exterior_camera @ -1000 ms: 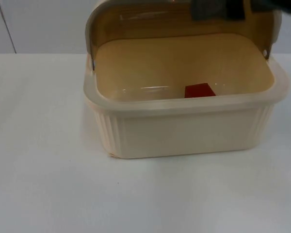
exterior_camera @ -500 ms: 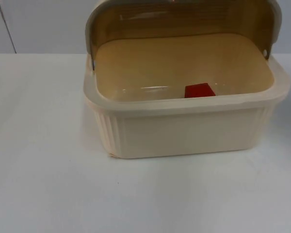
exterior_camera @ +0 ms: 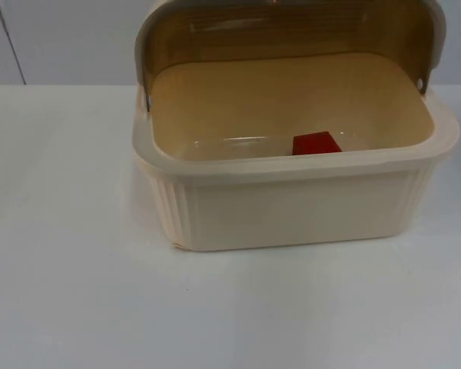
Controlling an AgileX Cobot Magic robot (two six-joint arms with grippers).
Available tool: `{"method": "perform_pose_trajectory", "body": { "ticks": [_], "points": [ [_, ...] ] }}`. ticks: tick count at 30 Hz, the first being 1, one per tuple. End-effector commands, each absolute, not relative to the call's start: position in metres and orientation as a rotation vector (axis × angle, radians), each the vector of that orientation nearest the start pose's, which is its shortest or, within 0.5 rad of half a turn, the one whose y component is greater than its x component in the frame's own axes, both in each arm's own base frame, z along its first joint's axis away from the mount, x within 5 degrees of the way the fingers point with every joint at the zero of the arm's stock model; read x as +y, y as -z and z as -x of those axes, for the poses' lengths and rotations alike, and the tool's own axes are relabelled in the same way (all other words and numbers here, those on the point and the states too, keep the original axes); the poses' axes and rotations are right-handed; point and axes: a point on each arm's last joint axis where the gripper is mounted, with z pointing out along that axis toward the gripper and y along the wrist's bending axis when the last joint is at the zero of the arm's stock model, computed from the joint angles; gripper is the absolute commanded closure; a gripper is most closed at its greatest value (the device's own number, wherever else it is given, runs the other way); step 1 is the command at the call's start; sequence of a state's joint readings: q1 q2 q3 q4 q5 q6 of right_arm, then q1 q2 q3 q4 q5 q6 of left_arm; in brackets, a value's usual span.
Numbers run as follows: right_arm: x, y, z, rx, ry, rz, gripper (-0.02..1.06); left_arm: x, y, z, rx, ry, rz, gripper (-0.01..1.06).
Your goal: Open the box lid with the left hand, place the block into the box with the right hand, then close the box lid with the left hand.
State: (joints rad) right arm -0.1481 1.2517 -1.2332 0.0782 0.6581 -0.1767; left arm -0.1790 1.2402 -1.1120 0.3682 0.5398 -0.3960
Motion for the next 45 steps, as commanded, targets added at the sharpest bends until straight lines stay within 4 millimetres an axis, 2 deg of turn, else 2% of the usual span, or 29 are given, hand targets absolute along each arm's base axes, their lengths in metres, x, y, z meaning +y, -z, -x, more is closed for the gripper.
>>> {"method": "perform_pose_trajectory", "body": {
  "ticks": [1, 11, 14, 22, 27, 30, 32, 33, 37, 38, 42, 43, 44, 45],
  "points": [
    [-0.033, -0.395, -0.267, 2.152, 0.106, 0.013, -0.01, -0.03, -0.366, -0.269, 2.14, -0.04, 0.031, 0.0],
    [-0.034, -0.396, -0.268, 2.137, 0.109, 0.012, -0.01, -0.03, -0.365, -0.268, 2.147, -0.039, 0.035, 0.0],
    [-0.034, -0.397, -0.268, 2.135, 0.11, 0.012, -0.01, -0.032, -0.375, -0.274, 2.029, -0.044, -0.029, 0.0],
    [-0.034, -0.396, -0.268, 2.136, 0.109, 0.012, -0.01, -0.035, -0.382, -0.277, 1.968, -0.009, -0.036, 0.0],
    [-0.034, -0.396, -0.268, 2.137, 0.121, 0.017, -0.01, -0.042, -0.382, -0.291, 1.933, 0.027, -0.084, 0.0],
    [-0.034, -0.396, -0.268, 2.137, 0.121, 0.017, -0.01, -0.054, -0.387, -0.311, 1.949, 0.125, -0.108, 0.0],
    [-0.034, -0.396, -0.268, 2.137, 0.121, 0.017, -0.01, -0.063, -0.388, -0.324, 1.997, 0.139, -0.201, 0.0],
    [-0.034, -0.396, -0.268, 2.137, 0.121, 0.017, -0.01, -0.063, -0.388, -0.324, 1.997, 0.139, -0.201, 0.0],
    [-0.034, -0.396, -0.267, 2.141, 0.121, 0.017, -0.01, -0.093, -0.39, -0.35, 2.092, 0.109, -0.445, 0.0],
    [-0.034, -0.396, -0.267, 2.141, 0.121, 0.017, -0.01, -0.093, -0.39, -0.35, 2.092, 0.109, -0.445, 0.0],
    [-0.034, -0.395, -0.266, 2.159, 0.126, 0.022, -0.01, -0.131, -0.397, -0.374, 2.009, 0.033, -0.613, 0.0],
    [-0.034, -0.395, -0.266, 2.159, 0.126, 0.022, -0.01, -0.131, -0.397, -0.374, 2.009, 0.033, -0.613, 0.0],
    [-0.034, -0.395, -0.266, 2.159, 0.126, 0.022, -0.01, -0.147, -0.397, -0.379, 1.96, -0.029, -0.725, 0.0],
    [-0.034, -0.395, -0.266, 2.159, 0.126, 0.022, -0.01, -0.153, -0.396, -0.381, 1.941, -0.049, -0.77, 0.0]
  ]
}}
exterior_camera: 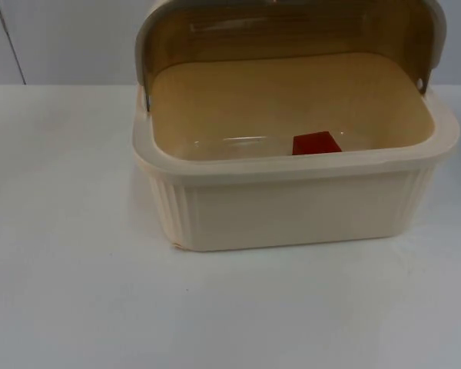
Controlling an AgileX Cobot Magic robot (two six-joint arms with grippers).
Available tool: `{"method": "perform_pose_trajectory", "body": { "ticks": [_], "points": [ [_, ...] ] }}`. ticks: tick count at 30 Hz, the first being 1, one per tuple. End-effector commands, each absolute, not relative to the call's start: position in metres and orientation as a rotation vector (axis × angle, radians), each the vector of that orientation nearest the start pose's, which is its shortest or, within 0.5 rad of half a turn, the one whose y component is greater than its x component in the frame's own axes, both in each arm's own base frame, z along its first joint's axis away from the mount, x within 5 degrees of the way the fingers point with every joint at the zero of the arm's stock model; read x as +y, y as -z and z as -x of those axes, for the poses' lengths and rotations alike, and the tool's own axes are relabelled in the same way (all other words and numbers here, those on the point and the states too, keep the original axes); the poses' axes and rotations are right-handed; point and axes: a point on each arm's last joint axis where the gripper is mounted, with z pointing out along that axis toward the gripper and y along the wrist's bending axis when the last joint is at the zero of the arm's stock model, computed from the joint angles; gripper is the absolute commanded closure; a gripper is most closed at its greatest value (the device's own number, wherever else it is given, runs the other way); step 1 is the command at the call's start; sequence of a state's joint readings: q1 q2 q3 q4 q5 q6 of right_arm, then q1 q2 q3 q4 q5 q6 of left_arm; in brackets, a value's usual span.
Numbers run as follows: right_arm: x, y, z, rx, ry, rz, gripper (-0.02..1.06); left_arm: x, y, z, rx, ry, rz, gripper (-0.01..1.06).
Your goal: Open the box lid with the left hand, place the block into the box with the right hand, then close the box lid with the left hand.
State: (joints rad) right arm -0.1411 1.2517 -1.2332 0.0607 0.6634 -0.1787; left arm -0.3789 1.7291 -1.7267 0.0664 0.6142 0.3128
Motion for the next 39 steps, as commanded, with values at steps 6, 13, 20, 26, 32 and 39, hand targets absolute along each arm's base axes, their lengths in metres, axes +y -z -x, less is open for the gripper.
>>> {"method": "perform_pose_trajectory", "body": {
  "ticks": [6, 13, 20, 26, 32, 39],
  "points": [
    [-0.034, -0.395, -0.267, 2.155, 0.127, 0.022, -0.01, -0.196, -0.386, -0.389, 1.651, -0.342, -1.233, 0.0],
    [-0.035, -0.397, -0.268, 2.136, 0.139, 0.025, -0.01, -0.232, -0.364, -0.389, 1.53, -0.364, -1.396, 0.03],
    [-0.035, -0.398, -0.268, 2.123, 0.14, 0.024, -0.01, -0.235, -0.358, -0.39, 1.551, -0.324, -1.397, 0.58],
    [-0.035, -0.398, -0.268, 2.123, 0.14, 0.024, -0.01, -0.235, -0.358, -0.389, 1.608, -0.27, -1.334, 0.98],
    [-0.035, -0.397, -0.268, 2.125, 0.14, 0.024, -0.01, -0.237, -0.358, -0.388, 1.635, -0.206, -1.292, 1.05],
    [-0.035, -0.397, -0.268, 2.127, 0.14, 0.024, -0.01, -0.249, -0.342, -0.377, 1.611, -0.035, -1.505, 1.05]
  ]
}}
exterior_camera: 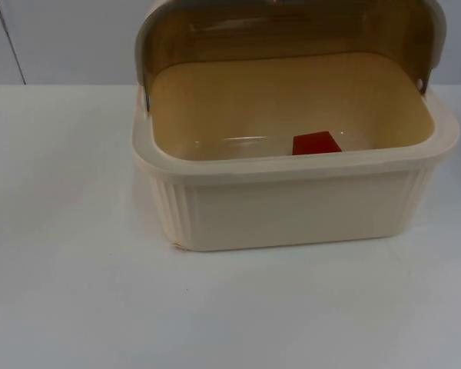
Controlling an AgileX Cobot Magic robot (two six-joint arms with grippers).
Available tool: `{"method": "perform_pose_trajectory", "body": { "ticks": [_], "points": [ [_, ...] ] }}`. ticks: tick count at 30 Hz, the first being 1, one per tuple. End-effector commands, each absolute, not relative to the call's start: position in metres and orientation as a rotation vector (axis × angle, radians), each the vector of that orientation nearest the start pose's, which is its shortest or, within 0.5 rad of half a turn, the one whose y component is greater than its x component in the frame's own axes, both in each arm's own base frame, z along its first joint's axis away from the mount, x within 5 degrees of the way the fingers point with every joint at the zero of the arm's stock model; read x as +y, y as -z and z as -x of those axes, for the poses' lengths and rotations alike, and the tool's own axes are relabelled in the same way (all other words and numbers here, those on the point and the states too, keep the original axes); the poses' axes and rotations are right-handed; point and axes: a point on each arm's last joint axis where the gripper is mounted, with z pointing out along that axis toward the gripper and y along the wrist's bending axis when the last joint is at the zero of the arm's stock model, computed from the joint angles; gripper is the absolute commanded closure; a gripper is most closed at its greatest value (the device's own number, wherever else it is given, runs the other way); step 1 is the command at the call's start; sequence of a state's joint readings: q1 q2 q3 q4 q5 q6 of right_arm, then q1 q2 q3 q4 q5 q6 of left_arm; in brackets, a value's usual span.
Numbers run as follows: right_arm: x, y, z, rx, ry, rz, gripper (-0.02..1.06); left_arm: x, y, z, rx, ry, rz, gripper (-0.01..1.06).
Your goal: Open the box lid with the left hand, place the block into the box with the right hand, then close the box lid with the left hand.
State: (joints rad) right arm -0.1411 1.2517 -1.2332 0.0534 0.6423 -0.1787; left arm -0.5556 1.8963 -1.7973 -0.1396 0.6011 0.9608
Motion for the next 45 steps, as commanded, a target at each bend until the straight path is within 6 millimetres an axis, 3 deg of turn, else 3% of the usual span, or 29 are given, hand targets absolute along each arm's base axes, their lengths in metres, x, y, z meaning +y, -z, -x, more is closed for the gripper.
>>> {"method": "perform_pose_trajectory", "body": {
  "ticks": [1, 8, 15, 23, 36, 45],
  "points": [
    [-0.035, -0.397, -0.268, 2.127, 0.137, 0.023, -0.01, -0.251, -0.34, -0.376, 1.6, -0.019, -1.532, 1.05],
    [-0.035, -0.397, -0.268, 2.129, 0.132, 0.021, -0.01, -0.257, -0.324, -0.387, 1.571, -0.036, -1.539, 1.05],
    [-0.035, -0.397, -0.268, 2.129, 0.132, 0.021, -0.01, -0.26, -0.32, -0.393, 1.577, -0.034, -1.486, 1.05],
    [-0.035, -0.397, -0.268, 2.127, 0.133, 0.021, -0.01, -0.252, -0.304, -0.401, 1.701, 0.02, -1.444, 1.05],
    [-0.035, -0.397, -0.268, 2.125, 0.135, 0.022, -0.01, -0.249, -0.293, -0.389, 1.842, 0.114, -1.545, 1.05],
    [-0.035, -0.397, -0.268, 2.134, 0.136, 0.023, -0.01, -0.255, -0.296, -0.38, 1.804, 0.109, -1.584, 1.05]
  ]
}}
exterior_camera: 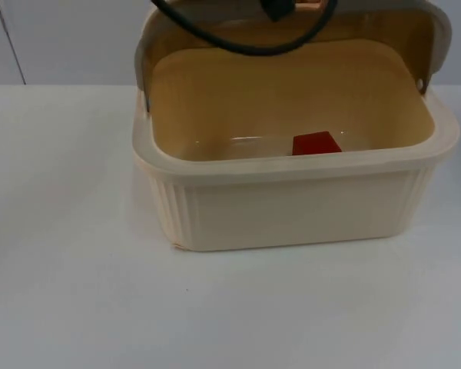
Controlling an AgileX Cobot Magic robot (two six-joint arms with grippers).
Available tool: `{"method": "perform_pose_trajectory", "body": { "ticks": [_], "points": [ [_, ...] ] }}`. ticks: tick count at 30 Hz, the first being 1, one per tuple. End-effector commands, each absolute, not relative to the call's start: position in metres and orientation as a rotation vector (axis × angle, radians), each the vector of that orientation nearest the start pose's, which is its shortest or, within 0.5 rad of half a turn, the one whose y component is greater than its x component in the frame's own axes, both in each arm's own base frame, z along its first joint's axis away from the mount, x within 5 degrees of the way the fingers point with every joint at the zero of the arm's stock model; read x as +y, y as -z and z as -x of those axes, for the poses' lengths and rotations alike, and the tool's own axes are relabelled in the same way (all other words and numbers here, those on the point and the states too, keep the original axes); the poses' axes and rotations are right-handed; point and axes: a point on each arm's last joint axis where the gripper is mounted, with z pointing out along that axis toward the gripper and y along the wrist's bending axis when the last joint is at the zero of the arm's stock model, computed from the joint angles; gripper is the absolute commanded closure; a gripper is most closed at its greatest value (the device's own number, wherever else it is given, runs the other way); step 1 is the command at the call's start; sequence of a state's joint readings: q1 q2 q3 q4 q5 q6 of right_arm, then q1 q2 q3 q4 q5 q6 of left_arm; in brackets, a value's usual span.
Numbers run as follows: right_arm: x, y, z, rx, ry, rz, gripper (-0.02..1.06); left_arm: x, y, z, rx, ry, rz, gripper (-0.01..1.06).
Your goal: Open the box lid with the left hand, place the block into the box with the right hand, then close the box lid with the left hand.
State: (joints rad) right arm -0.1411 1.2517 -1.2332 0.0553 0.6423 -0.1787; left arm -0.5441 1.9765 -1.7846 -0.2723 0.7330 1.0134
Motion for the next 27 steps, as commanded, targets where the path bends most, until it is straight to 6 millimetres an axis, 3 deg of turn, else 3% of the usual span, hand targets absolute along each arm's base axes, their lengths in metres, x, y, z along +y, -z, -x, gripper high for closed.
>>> {"method": "perform_pose_trajectory", "body": {
  "ticks": [1, 5, 13, 19, 27],
  "points": [
    [-0.035, -0.397, -0.268, 2.134, 0.136, 0.023, -0.01, -0.255, -0.296, -0.377, 1.792, 0.099, -1.577, 1.05],
    [-0.035, -0.397, -0.268, 2.134, 0.136, 0.023, -0.01, -0.253, -0.29, -0.369, 1.745, 0.042, -1.549, 1.05],
    [-0.035, -0.397, -0.268, 2.133, 0.131, 0.021, -0.01, -0.262, -0.258, -0.329, 1.597, -0.066, -1.598, 1.05],
    [-0.035, -0.396, -0.267, 2.146, 0.129, 0.022, -0.01, -0.269, -0.24, -0.306, 1.585, -0.046, -1.66, 1.05],
    [-0.033, -0.404, -0.259, 2.116, 0.13, 0.021, -0.01, -0.263, -0.225, -0.294, 1.623, -0.031, -1.68, 1.05]
  ]
}}
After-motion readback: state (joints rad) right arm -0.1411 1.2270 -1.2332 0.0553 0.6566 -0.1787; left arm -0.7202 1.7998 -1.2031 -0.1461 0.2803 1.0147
